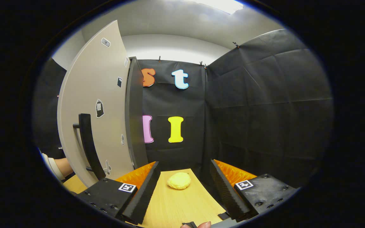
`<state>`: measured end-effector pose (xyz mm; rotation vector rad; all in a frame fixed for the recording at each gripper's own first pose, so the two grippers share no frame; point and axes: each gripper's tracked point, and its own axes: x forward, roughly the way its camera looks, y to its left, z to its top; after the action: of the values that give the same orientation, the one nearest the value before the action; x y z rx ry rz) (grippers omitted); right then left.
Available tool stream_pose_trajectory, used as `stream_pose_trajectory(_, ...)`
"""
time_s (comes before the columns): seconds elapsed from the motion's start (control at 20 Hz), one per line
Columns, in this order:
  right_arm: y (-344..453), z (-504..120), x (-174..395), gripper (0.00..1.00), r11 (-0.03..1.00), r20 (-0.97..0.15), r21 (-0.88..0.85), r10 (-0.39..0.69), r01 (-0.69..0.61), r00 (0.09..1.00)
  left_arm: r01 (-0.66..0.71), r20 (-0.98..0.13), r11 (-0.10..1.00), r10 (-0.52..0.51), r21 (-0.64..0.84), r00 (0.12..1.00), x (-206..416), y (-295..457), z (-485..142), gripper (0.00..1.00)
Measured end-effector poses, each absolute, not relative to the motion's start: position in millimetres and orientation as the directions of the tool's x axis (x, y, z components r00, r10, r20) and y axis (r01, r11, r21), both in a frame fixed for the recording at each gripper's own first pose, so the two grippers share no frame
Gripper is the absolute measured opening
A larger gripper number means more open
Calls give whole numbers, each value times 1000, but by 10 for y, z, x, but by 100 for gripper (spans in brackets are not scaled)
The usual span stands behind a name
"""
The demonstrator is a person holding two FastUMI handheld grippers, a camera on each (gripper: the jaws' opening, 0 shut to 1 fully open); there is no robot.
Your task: Open the cabinet door with the right hand, grasp the bottle in the cabinet with the left hand and place it on the coaster, then close the cabinet door with the right hand.
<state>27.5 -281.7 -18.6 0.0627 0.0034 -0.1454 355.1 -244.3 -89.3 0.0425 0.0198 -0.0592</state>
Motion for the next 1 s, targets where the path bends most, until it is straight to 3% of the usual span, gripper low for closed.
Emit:
stream_pose_trajectory(0.35, -2884, -248, 329, 97, 985, -25, 68, -158, 159, 987, 0, -52, 996, -4, -84, 999, 3928, -2318, -992, 95)
stream_pose_trajectory(0.45, -2896, -253, 315, 97, 984, -26, 69, -165, 166, 986, 14, -54, 996, -19, -89, 998, 3938, -2324, -993, 77)
stream_pose_trajectory(0.5, -2896, -248, 306, 97, 983, -26, 73, -168, 169, 985, 12, -51, 997, -16, -78, 999, 3903, -2298, -977, 77)
stream_pose_trajectory(1.0, -2665, -148, 268, 98, 983, -1, 91, -158, 158, 987, 76, 22, 997, -75, -30, 997, 2751, -1730, -539, 74)
